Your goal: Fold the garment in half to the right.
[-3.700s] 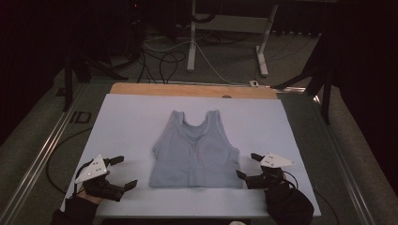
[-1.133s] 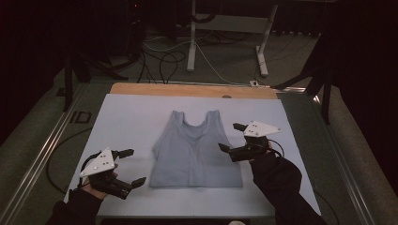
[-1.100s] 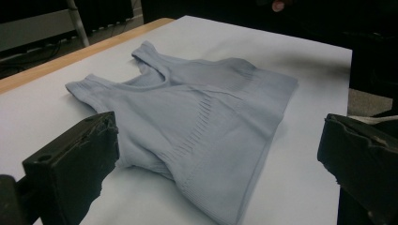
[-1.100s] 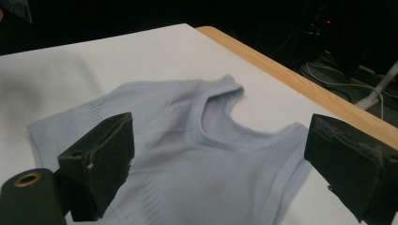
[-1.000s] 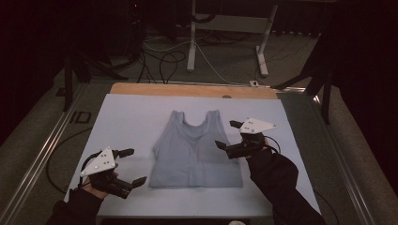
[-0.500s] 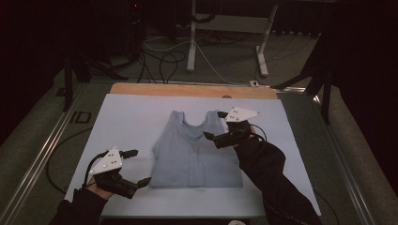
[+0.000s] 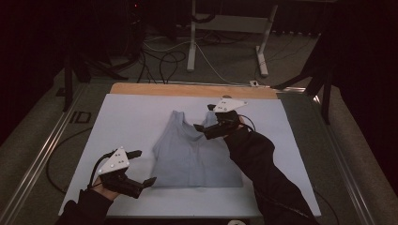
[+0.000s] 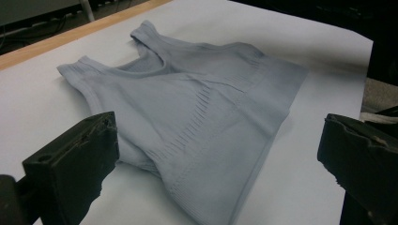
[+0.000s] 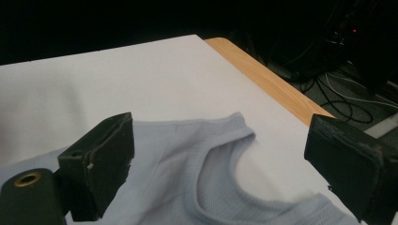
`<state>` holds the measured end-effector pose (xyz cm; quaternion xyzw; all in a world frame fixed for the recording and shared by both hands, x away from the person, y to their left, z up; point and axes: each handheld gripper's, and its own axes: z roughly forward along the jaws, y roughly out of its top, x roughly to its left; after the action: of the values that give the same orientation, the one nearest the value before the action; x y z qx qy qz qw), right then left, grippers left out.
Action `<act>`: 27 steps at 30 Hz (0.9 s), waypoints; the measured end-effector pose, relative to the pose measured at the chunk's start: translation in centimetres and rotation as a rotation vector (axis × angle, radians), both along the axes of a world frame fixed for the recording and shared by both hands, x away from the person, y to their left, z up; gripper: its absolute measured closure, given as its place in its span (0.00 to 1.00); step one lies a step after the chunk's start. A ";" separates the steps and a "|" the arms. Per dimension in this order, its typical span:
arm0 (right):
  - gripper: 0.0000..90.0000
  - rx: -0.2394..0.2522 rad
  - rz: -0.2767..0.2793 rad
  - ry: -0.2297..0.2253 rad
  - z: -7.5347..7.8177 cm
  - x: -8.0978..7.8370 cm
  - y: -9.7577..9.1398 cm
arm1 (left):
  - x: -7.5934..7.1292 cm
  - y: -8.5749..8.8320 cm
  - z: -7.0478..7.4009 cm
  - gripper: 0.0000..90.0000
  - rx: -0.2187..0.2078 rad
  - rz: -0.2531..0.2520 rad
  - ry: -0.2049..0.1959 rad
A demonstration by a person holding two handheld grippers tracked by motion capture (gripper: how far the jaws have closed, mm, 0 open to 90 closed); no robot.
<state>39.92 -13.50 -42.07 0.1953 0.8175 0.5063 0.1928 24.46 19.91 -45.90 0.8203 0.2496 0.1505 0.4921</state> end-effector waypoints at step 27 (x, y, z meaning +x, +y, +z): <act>0.10 -0.027 0.042 0.076 -1.9 4.6 6.2 | 0.6 -2.4 -1.7 0.00 0.078 0.108 0.057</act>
<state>44.50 -7.29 -43.95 0.1948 0.8350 0.4911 0.1536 25.11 17.47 -47.56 0.8282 0.3015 0.1629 0.4435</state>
